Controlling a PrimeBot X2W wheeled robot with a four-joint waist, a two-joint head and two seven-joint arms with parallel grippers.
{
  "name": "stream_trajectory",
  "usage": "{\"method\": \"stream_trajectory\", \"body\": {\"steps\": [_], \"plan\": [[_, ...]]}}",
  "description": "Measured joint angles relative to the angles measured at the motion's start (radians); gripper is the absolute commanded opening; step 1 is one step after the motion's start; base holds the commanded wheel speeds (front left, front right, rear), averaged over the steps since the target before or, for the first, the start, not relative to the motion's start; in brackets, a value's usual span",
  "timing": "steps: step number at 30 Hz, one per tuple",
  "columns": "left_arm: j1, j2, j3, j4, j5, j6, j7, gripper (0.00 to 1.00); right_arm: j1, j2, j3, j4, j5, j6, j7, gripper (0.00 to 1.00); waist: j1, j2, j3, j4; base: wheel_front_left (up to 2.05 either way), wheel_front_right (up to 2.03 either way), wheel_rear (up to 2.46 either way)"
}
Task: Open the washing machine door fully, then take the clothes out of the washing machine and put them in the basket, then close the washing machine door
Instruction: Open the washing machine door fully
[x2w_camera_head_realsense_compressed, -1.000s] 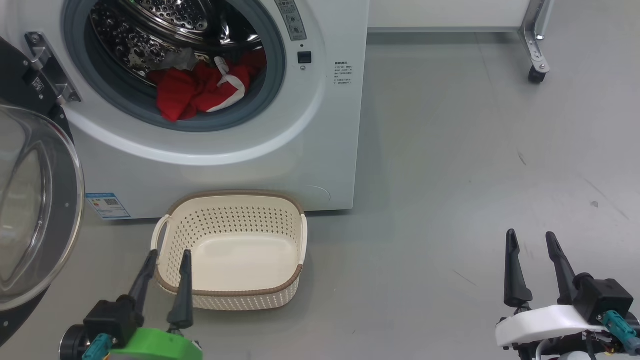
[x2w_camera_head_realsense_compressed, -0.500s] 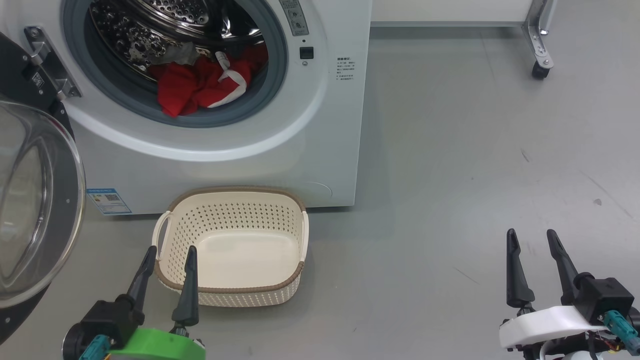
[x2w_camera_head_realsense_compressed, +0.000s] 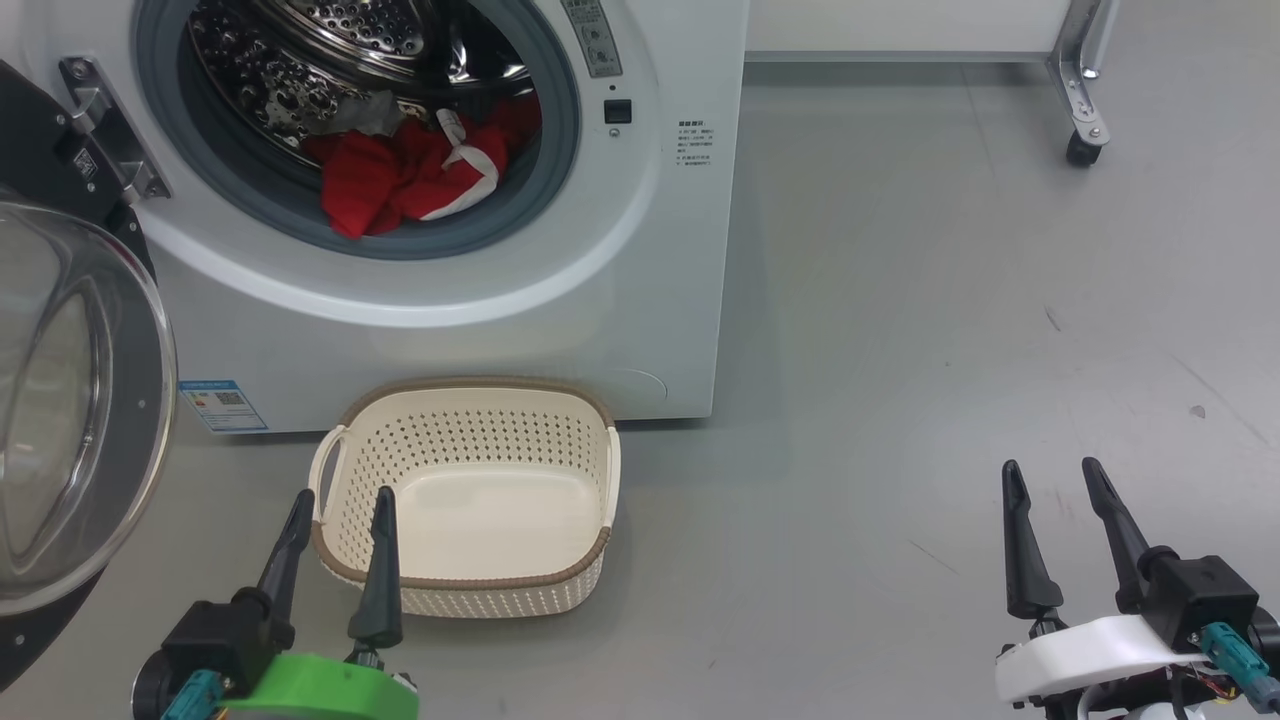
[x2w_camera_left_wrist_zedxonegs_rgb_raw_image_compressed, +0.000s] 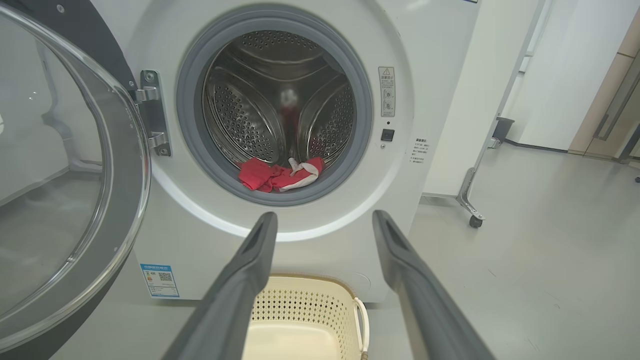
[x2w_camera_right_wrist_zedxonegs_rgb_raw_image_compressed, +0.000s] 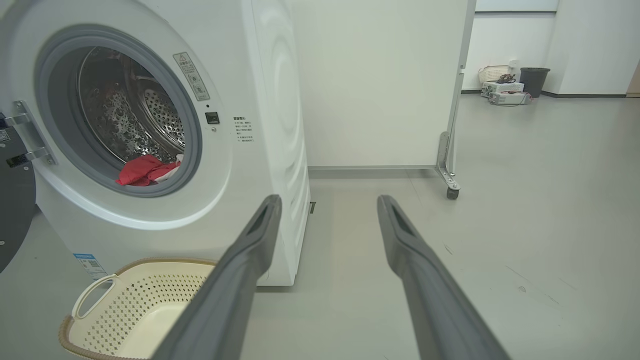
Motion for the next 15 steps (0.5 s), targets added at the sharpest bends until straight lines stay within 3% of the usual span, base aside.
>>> {"method": "stream_trajectory", "body": {"steps": [15], "plan": [[0.021, 0.0, -0.02, -0.012, -0.012, 0.007, 0.0, 1.0, 0.005, 0.001, 0.004, 0.0, 0.0, 0.0, 0.0, 1.0, 0.0, 0.0, -0.001, 0.004, 0.0, 0.0, 0.0]]}}
